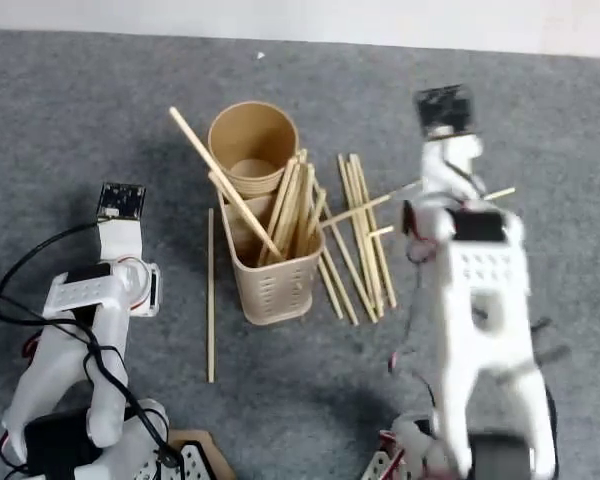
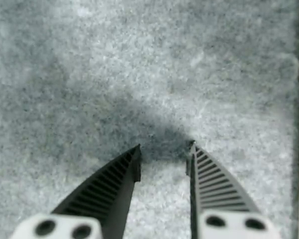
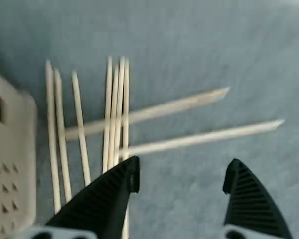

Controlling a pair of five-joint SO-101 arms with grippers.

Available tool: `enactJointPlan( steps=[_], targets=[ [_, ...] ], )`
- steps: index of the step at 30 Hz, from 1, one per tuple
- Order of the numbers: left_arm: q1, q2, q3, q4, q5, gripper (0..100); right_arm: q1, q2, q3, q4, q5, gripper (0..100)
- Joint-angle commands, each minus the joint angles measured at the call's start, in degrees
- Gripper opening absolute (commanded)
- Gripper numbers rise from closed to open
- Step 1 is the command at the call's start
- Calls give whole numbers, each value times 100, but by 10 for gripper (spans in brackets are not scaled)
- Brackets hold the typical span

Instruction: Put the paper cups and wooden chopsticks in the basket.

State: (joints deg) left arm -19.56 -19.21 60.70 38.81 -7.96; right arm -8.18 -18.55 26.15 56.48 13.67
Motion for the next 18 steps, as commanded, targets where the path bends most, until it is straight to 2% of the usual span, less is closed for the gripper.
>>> enactJointPlan(
  steps=[1, 5, 11, 13, 16, 18],
  targets=[
    [-40, 13, -180, -79, 18, 182, -409, 1033, -13, -110, 70, 271],
    [-40, 13, -180, -79, 18, 182, -734, 1851, -22, -330, 229, 271],
    [-40, 13, -180, -79, 18, 182, -462, 2765, -31, -796, 246, 262],
    [-31, 13, -180, -79, 18, 182, -303, 2985, -57, -866, 255, 197],
    [-22, 13, -180, -79, 18, 182, -242, 3187, -57, -866, 264, 36],
    [-22, 13, -180, -79, 18, 182, -242, 3178, -57, -866, 343, 5]
  ],
)
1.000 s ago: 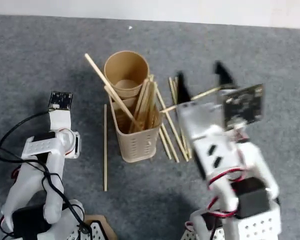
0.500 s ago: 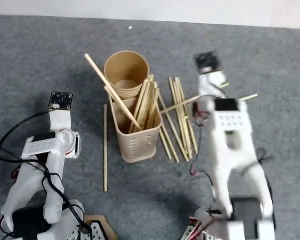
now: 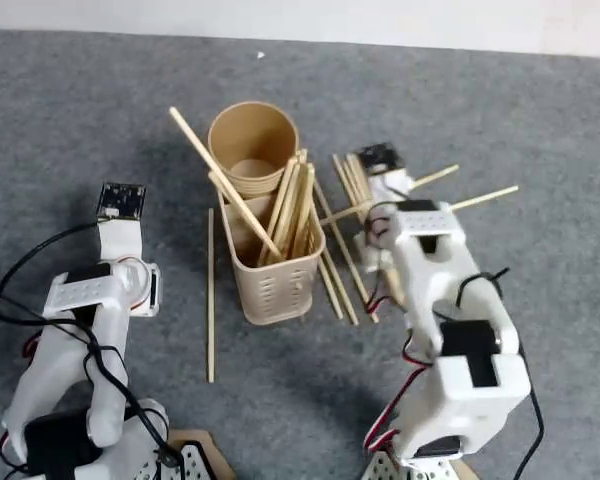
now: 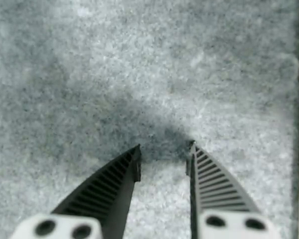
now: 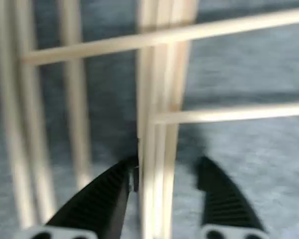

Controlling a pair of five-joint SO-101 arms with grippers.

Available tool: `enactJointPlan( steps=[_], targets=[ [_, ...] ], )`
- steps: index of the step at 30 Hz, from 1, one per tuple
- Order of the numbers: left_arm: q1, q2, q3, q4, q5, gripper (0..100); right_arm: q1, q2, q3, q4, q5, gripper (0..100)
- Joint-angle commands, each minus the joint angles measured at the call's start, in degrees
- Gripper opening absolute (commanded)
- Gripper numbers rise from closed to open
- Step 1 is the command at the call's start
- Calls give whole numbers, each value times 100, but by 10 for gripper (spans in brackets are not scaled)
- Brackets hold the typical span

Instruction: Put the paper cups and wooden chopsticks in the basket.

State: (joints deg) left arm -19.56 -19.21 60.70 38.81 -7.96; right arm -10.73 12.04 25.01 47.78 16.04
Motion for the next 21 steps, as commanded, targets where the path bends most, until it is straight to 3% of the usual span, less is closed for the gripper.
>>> enactJointPlan(
  steps=[1, 7, 21],
  targets=[
    [-22, 13, -180, -79, 18, 182, 13, 119, 57, 13, 79, 12],
    [-22, 13, -180, -79, 18, 182, 31, -418, 101, 4, -141, 6],
    [-13, 13, -180, -79, 18, 182, 31, -4875, -31, -13, -1090, 6]
  ],
)
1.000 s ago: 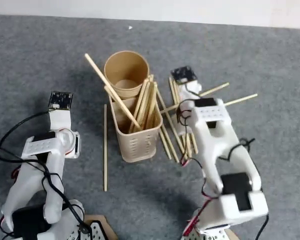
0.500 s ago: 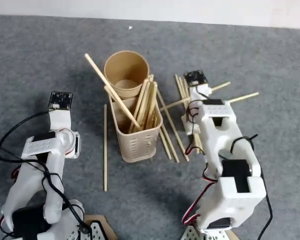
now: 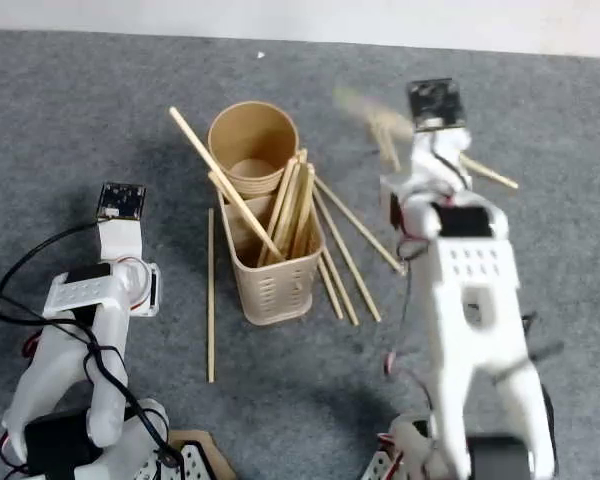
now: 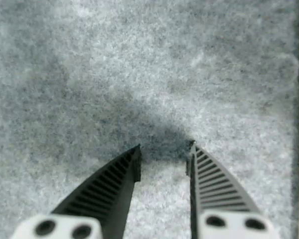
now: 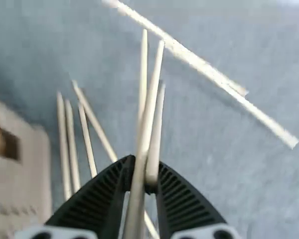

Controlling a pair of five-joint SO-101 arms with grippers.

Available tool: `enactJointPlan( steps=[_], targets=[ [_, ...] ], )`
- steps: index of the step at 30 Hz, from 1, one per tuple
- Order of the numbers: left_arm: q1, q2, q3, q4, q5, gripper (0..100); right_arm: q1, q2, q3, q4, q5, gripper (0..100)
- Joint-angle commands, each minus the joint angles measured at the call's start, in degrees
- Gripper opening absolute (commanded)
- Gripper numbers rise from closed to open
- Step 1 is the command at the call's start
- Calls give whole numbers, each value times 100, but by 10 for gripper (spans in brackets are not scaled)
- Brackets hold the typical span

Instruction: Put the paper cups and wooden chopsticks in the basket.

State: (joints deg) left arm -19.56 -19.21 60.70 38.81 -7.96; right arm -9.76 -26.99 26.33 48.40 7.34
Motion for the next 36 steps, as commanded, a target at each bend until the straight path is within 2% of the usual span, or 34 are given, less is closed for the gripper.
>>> enactJointPlan(
  steps=[1, 8, 13, 19, 25, 31, 36],
  targets=[
    [-13, 13, -180, -79, 18, 182, -163, -1200, -251, -66, -281, 6],
    [-13, 13, -180, -79, 18, 182, -945, -2044, -866, -92, -800, 6],
    [-13, 13, -171, -79, 18, 182, -1675, -2492, -725, -901, -1125, 6],
    [-31, 13, -171, -79, 18, 182, -2369, -3301, 901, -2668, -1301, 6],
    [-31, 13, -180, -79, 18, 182, -2554, -3380, 2914, -4892, -1292, 6],
    [-31, 13, -171, -79, 9, 182, -2703, -2237, 2958, -5824, -993, 7],
    [-31, 13, -171, -79, 9, 182, -2914, -2105, 2993, -6413, -756, 17]
  ],
)
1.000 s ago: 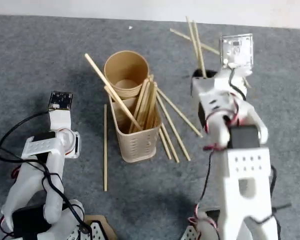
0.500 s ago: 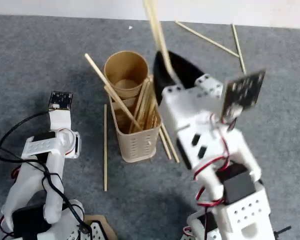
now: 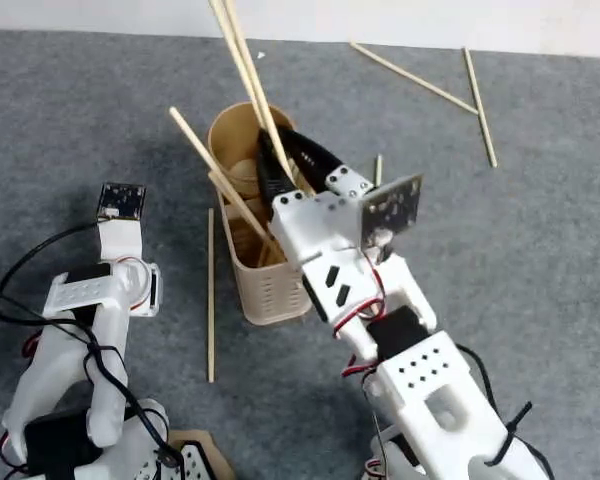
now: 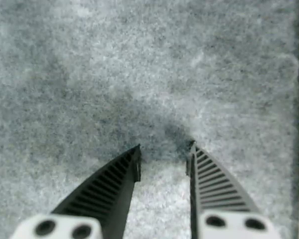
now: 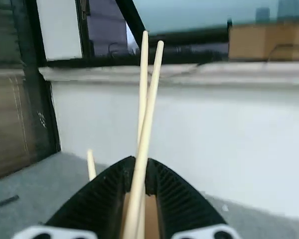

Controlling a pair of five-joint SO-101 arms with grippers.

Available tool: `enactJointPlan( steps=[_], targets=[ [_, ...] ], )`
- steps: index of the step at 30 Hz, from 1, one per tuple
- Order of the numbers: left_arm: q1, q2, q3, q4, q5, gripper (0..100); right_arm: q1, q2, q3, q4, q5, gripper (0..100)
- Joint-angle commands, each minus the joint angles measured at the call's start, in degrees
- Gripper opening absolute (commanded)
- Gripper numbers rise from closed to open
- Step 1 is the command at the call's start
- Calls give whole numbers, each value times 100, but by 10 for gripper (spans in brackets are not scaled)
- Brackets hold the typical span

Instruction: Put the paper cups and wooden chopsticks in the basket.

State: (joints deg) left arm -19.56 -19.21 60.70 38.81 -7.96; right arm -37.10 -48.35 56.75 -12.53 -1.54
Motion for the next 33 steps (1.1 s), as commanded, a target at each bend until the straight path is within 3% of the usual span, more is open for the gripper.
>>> enactJointPlan(
  steps=[1, 5, 12, 16, 24, 29, 33],
  targets=[
    [-31, 13, -171, -79, 9, 182, -233, 31, -40, -338, 185, 37],
    [-31, 13, -171, -79, 9, 182, -303, 31, 101, -330, 202, 117],
    [-31, 13, -171, -79, 9, 182, -40, 31, 251, -321, 220, 116],
    [-31, 13, -171, -79, 9, 182, 655, 31, 215, 163, 220, 116],
    [-13, 13, -180, -79, 9, 182, 3204, 224, -1349, 3785, 229, 116],
    [-13, 13, -180, -79, 9, 182, 3916, 1015, -1833, 4013, 316, 116],
    [-22, 13, -171, -79, 9, 182, 3987, 2158, -1868, 4013, 1064, 116]
  ],
)
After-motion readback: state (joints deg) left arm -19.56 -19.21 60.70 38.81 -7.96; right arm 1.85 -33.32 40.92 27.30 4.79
